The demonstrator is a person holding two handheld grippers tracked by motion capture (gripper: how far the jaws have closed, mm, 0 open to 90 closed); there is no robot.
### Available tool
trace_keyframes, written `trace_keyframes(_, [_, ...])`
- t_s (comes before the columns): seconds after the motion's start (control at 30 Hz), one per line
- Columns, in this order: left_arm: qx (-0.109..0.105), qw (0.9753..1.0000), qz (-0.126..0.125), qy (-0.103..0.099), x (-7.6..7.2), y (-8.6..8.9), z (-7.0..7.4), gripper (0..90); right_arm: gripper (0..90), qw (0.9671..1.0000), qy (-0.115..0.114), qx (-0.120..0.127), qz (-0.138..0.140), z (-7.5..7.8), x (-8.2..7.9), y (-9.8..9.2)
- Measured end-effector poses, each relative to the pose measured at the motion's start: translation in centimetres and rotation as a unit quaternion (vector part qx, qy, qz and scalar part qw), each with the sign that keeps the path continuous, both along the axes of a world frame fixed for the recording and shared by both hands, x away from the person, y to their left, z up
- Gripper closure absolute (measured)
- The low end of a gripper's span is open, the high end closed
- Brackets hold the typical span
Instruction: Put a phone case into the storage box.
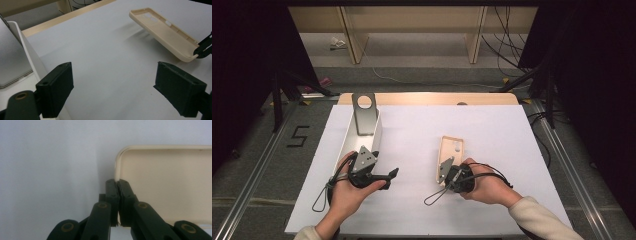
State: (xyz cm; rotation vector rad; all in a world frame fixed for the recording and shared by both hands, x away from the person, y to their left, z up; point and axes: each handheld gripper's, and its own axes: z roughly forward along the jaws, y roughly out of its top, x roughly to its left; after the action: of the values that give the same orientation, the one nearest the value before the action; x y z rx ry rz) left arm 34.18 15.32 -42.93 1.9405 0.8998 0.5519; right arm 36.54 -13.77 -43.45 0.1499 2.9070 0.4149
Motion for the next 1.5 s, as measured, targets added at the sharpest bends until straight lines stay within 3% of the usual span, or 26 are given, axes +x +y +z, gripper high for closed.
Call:
trace_keyframes(0.2, [0.002, 1.0, -0.008, 0.001, 0.1, -0.5, 0.1, 14.9, 88.2, 0.999, -0.031, 0.032, 0.01, 0.7, -0.3, -0.4])
trace_keyframes(0.47, [-0.013, 0.9996, -0.025, 0.01, 1.1, -2.2, 1.1, 15.5, 88.2, 0.9968, -0.05, 0.061, 0.014, 1.2, -0.7, -0.4])
trace_keyframes(0.93, [-0.031, 0.9984, -0.024, 0.04, 4.6, -5.6, 3.5, 17.5, 88.2, 0.9946, -0.062, 0.077, 0.032, 1.3, -1.3, 0.2])
trace_keyframes(1.1, [-0.022, 0.9983, -0.028, 0.045, 5.7, -7.1, 4.1, 18.1, 88.2, 0.994, -0.064, 0.083, 0.033, 1.4, -1.5, 0.5])
trace_keyframes(1.3, [-0.026, 0.9972, -0.028, 0.064, 7.3, -8.4, 4.3, 20.8, 88.2, 0.9929, -0.069, 0.089, 0.035, 1.5, -1.7, 0.8])
trace_keyframes(1.5, [-0.027, 0.9954, -0.011, 0.091, 8.9, -9.3, 3.9, 27.9, 88.2, 0.9924, -0.073, 0.093, 0.035, 1.5, -1.8, 0.9])
